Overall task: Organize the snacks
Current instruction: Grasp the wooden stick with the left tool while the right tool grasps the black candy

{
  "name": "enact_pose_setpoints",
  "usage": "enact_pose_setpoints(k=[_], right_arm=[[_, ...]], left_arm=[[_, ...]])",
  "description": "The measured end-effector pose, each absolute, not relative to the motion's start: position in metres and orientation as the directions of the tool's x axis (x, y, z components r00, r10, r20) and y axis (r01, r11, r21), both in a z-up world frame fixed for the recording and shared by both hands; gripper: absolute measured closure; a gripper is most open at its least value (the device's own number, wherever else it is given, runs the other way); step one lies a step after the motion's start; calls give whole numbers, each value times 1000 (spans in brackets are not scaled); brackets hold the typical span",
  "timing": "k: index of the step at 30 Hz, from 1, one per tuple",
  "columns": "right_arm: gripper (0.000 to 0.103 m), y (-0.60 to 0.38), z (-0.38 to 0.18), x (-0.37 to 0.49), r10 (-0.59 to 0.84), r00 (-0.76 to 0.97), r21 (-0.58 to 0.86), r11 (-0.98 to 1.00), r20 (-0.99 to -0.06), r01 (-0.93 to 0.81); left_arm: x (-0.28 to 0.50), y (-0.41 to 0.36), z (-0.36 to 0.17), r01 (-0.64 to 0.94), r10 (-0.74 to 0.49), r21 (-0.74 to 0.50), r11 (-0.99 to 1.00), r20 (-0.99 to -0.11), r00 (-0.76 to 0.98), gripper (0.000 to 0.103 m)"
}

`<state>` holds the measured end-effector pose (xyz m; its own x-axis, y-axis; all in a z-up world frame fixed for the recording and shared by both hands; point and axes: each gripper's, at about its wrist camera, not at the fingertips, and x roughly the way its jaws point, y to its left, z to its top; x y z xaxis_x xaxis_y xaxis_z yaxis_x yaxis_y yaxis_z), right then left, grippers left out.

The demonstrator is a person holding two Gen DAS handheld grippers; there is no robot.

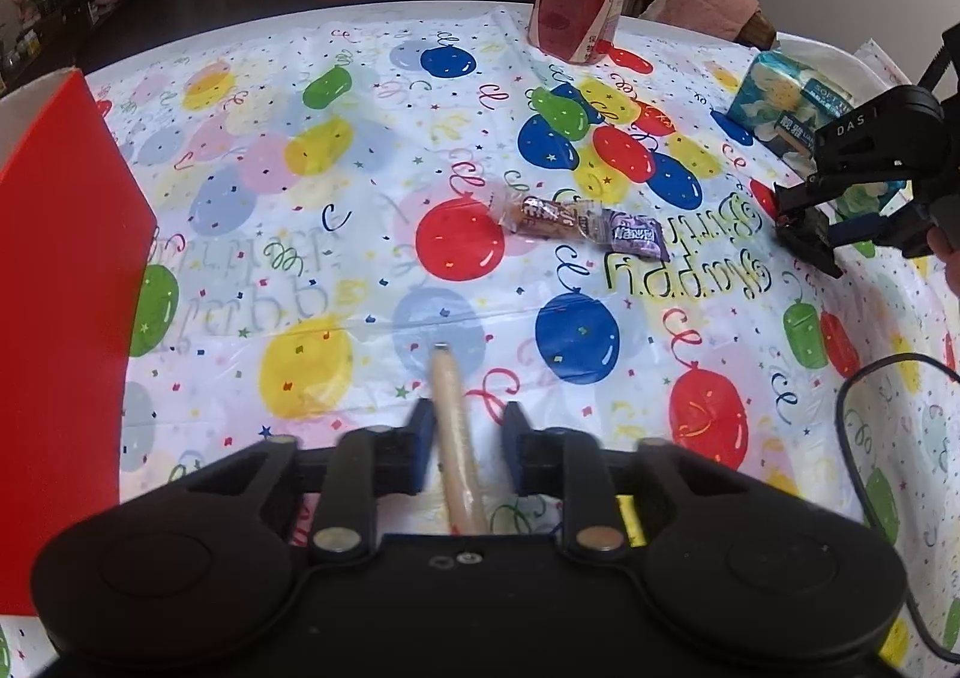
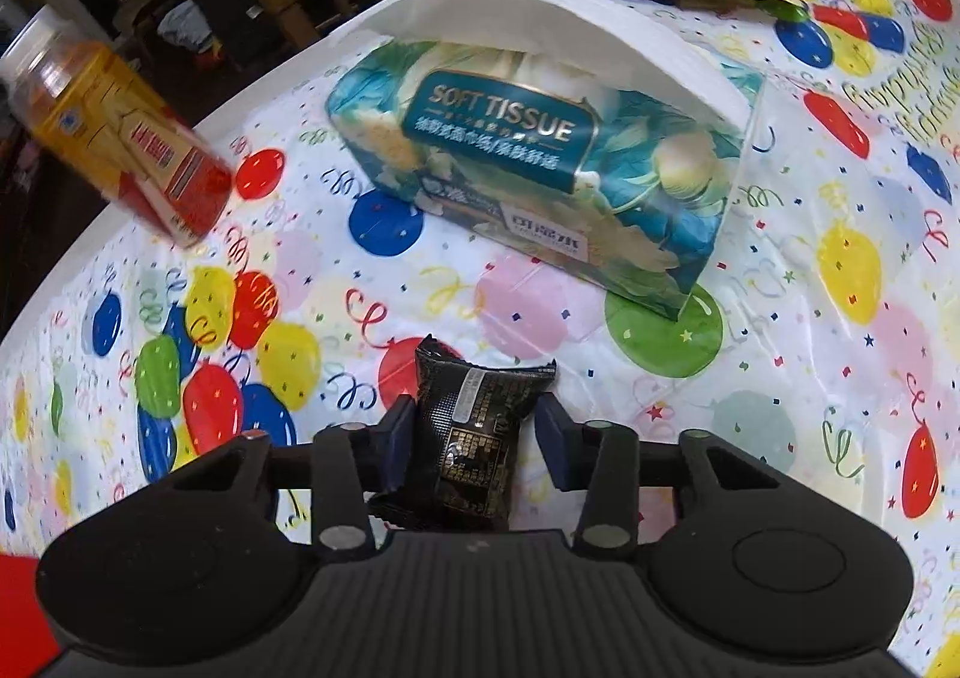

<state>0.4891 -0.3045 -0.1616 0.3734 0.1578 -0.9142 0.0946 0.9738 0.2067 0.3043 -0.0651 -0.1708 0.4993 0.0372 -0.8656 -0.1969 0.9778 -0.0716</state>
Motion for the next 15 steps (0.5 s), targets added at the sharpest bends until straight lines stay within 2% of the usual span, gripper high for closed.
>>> enact_pose_setpoints(k=[2, 6, 15], right_arm=[[64, -303, -161, 487, 161, 375, 201, 977, -913, 68], [69, -304, -158, 479, 178, 381, 203, 979, -907, 26], [72, -302, -144, 437, 226, 371, 198, 974, -901, -112]], left_arm=[[304, -65, -171, -191, 43, -62, 980, -865, 500, 95], [303, -63, -171, -179, 19, -81, 981, -867, 499, 95], [290, -59, -169, -175, -10, -109, 979, -873, 487, 96]])
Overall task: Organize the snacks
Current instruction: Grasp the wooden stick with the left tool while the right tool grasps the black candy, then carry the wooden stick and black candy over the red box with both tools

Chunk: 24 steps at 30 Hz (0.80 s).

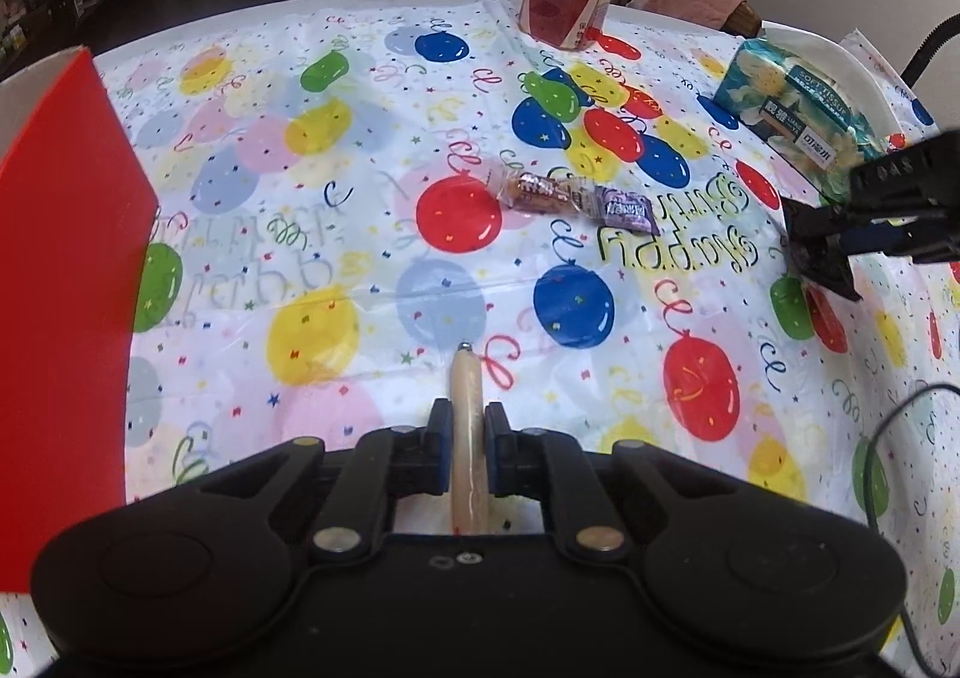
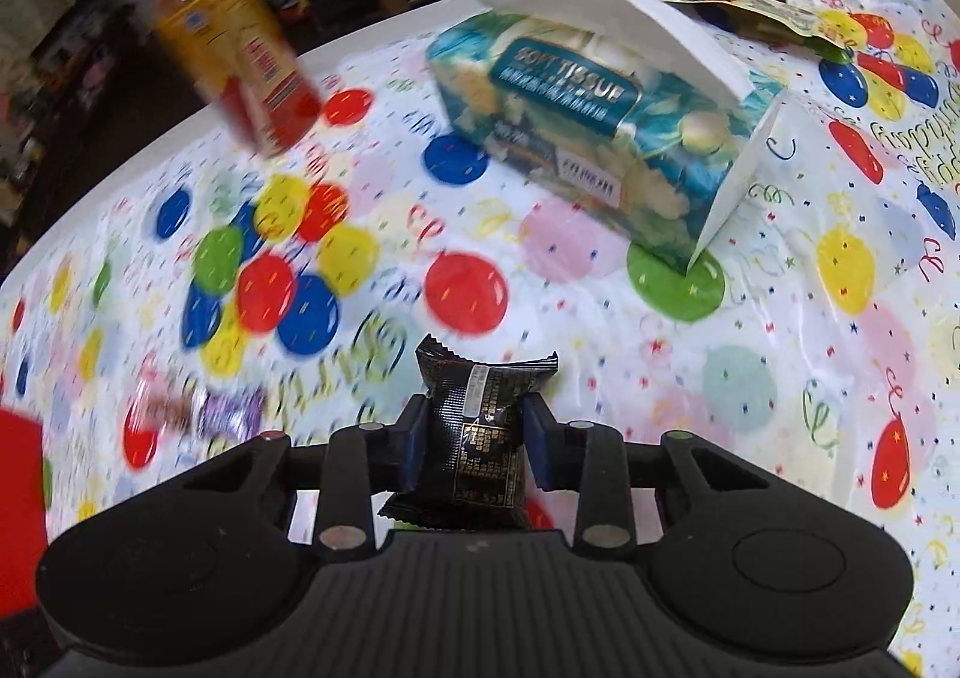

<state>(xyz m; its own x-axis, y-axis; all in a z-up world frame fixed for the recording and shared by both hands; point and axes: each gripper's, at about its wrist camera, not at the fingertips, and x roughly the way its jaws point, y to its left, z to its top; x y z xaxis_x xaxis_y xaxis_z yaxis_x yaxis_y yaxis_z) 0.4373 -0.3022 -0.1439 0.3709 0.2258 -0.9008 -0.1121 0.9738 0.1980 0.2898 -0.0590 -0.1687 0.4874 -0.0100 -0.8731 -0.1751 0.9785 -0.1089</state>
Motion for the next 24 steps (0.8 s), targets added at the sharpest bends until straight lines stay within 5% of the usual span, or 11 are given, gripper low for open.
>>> enact_pose_setpoints(k=[24], right_arm=[[74, -252, -74, 313, 377, 329, 231, 884, -866, -406]], left_arm=[[226, -29, -112, -149, -84, -200, 968, -824, 561, 96]])
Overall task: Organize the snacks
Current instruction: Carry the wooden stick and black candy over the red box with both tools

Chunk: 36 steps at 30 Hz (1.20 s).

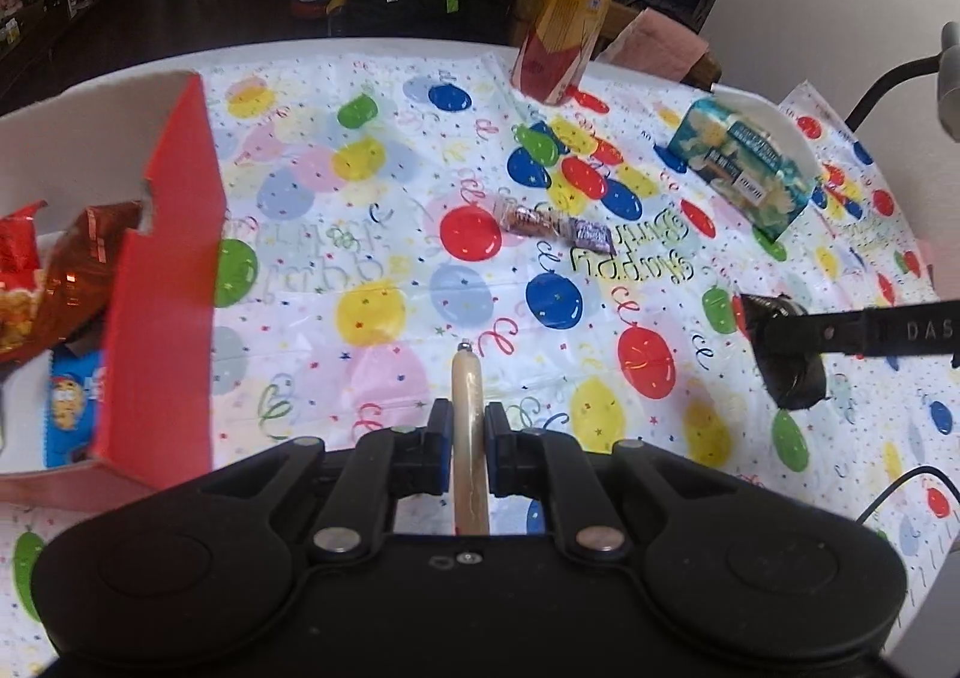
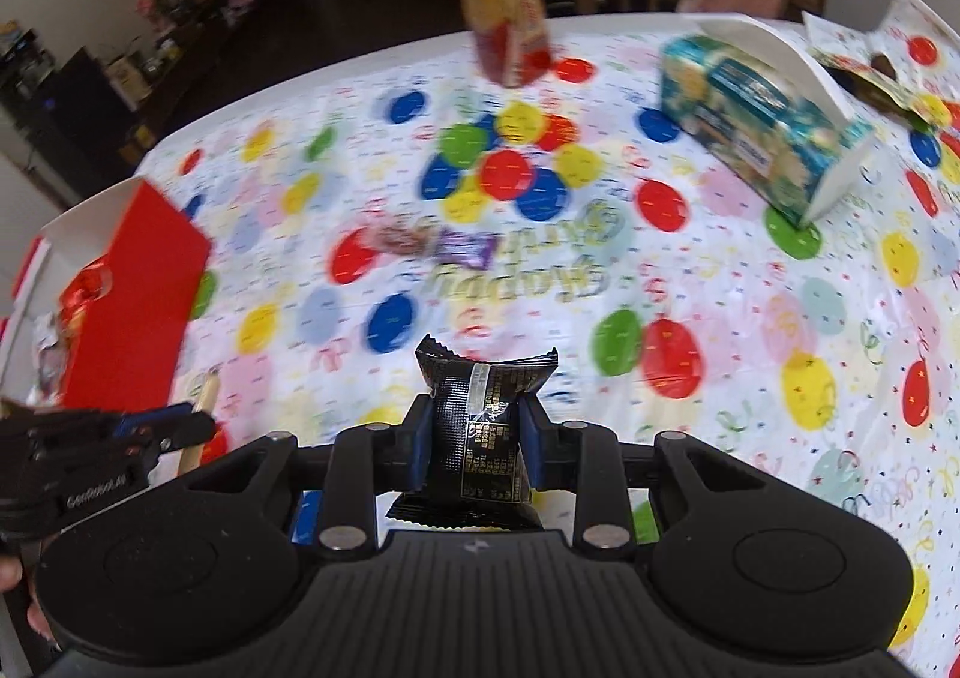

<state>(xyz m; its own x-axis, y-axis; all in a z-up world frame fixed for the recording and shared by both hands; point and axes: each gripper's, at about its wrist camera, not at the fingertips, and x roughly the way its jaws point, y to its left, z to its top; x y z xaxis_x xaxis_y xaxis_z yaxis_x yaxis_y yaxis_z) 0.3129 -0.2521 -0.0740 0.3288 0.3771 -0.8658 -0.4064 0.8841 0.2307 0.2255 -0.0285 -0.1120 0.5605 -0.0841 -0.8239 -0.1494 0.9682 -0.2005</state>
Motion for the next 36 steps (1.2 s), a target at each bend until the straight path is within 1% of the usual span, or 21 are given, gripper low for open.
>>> enact_pose_setpoints(k=[8, 20, 29, 36], right_arm=[[74, -201, -42, 276, 434, 325, 243, 837, -840, -490], [74, -90, -9, 228, 496, 323, 232, 767, -806, -598], [74, -9, -3, 208, 517, 315, 210, 724, -796, -656], [74, 40, -13, 205, 502, 315, 185, 718, -806, -671]], left_arm=[[201, 5, -81, -133, -84, -203, 970, -796, 599, 96], [167, 77, -46, -138, -69, -203, 969, -763, 643, 96], [150, 140, -34, -178, -23, -189, 966, -747, 665, 96], [144, 184, -37, -212, 19, -161, 964, -753, 658, 96]])
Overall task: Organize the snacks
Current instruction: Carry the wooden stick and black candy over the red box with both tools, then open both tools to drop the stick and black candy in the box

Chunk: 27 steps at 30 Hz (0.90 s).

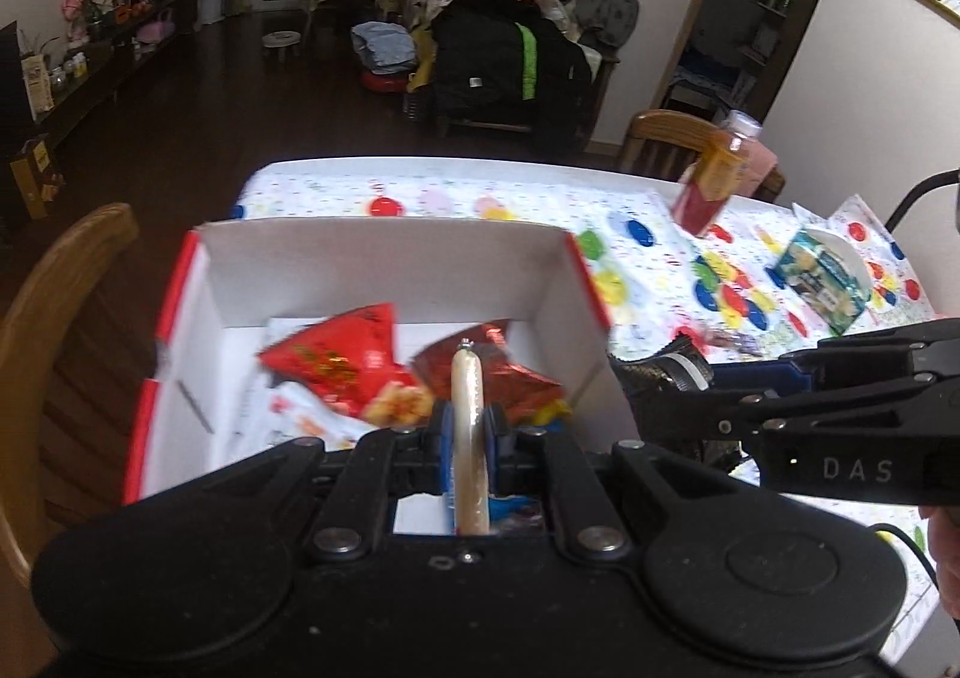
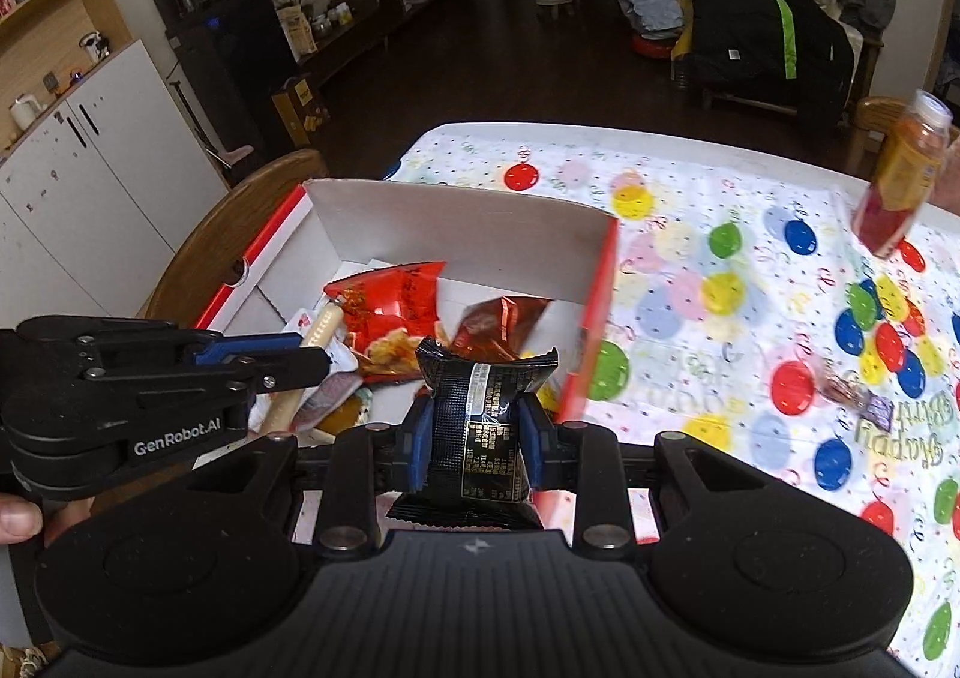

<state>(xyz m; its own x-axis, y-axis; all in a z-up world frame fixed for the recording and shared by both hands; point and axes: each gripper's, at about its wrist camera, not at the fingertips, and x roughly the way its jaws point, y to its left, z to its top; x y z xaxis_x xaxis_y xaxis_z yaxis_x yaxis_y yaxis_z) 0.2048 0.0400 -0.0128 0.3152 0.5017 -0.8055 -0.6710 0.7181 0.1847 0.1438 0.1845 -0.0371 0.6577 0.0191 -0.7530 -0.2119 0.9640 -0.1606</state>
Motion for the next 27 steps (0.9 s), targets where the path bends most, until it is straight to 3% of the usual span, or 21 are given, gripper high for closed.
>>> enact_pose_setpoints(k=[7, 27], right_arm=[[74, 74, -33, 207, 468, 306, 159, 722, -829, -674], [74, 107, -90, 214, 358, 278, 76, 722, -892, -688]], left_arm=[[151, 214, -53, -229, 42, -137, 964, -769, 638, 96], [185, 216, -105, -107, -73, -159, 981, -829, 555, 96]])
